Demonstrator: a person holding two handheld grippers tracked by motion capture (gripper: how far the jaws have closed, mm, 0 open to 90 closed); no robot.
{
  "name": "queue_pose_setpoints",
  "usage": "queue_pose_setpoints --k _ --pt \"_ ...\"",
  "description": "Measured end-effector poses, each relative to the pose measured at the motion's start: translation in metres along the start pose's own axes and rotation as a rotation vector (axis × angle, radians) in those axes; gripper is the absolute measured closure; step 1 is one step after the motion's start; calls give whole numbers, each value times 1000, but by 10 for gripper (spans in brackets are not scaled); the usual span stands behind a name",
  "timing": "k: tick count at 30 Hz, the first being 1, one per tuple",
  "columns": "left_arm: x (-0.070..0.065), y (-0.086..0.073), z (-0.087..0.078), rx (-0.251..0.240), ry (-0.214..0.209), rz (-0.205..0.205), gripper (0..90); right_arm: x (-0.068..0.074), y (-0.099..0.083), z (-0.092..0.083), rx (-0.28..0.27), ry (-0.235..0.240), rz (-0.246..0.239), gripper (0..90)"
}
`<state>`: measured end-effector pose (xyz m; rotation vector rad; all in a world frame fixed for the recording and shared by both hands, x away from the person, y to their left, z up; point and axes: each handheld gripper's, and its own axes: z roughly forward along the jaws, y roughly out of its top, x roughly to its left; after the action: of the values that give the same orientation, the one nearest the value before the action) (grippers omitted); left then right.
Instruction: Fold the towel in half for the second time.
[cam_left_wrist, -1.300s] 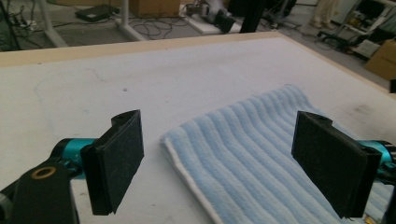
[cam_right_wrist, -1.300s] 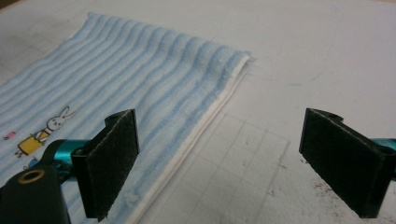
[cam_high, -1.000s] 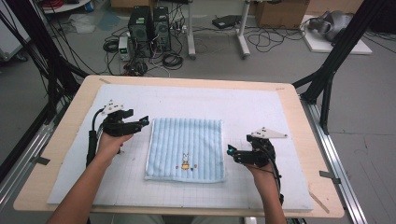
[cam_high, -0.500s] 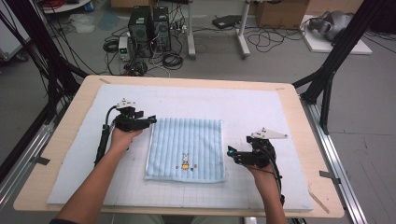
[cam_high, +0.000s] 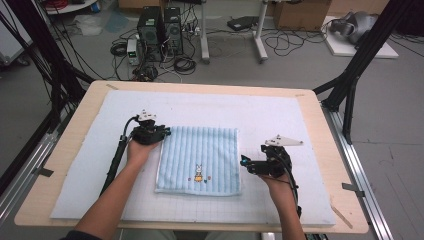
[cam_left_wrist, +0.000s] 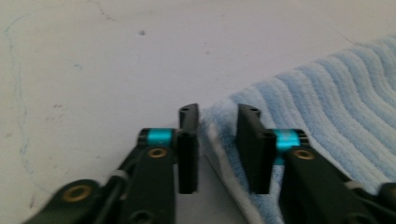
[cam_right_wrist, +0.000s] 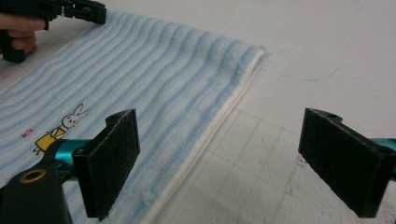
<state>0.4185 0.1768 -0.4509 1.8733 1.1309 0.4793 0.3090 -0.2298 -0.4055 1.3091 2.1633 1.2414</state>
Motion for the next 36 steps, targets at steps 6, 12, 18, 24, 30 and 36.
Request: queue_pose_setpoints --k 6,12,18,24,30,36 --pt "-2 0 1 8 -17 17 874 2 11 18 19 -3 -18 122" --pt "0 -1 1 15 -27 3 878 -4 26 43 64 -51 -33 122" --pt "3 -1 0 10 -48 -16 878 -12 43 65 85 -69 -20 166" --pt "4 -1 -1 4 -76 -9 878 -20 49 86 107 -71 13 251" --pt "6 -2 -1 1 -82 -31 878 -24 51 102 122 -98 77 377" --pt "8 -2 -2 -1 -80 -55 877 -19 48 119 197 -105 41 497"
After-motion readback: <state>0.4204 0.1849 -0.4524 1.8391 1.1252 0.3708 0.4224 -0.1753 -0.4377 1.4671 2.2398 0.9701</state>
